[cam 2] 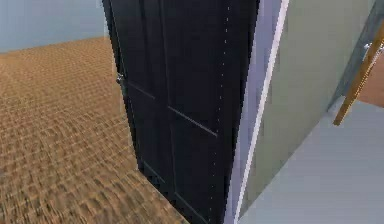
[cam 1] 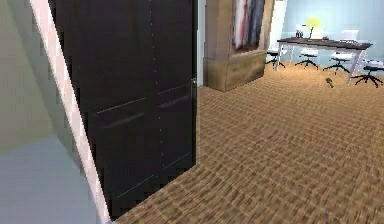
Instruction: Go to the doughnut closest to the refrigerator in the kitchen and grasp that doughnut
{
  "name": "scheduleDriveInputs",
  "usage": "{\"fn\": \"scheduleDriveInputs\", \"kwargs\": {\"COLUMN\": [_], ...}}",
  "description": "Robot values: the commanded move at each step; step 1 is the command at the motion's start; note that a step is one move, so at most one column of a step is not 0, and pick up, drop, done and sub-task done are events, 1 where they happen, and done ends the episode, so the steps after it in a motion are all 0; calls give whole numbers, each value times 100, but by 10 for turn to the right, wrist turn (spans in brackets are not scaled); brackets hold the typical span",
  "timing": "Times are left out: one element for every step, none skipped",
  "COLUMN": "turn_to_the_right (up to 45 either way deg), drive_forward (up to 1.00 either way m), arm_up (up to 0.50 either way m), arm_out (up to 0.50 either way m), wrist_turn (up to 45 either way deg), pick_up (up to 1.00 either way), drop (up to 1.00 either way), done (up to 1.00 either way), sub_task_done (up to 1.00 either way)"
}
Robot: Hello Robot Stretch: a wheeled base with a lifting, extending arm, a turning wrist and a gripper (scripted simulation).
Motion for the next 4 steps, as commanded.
{"fn": "scheduleDriveInputs", "kwargs": {"turn_to_the_right": [420,0,60,0], "drive_forward": [0,100,0,50], "arm_up": [0,0,0,0], "arm_out": [0,0,0,0], "wrist_turn": [0,0,0,0], "pick_up": [0,0,0,0], "drop": [0,0,0,0], "done": [0,0,0,0], "sub_task_done": [0,0,0,0]}}
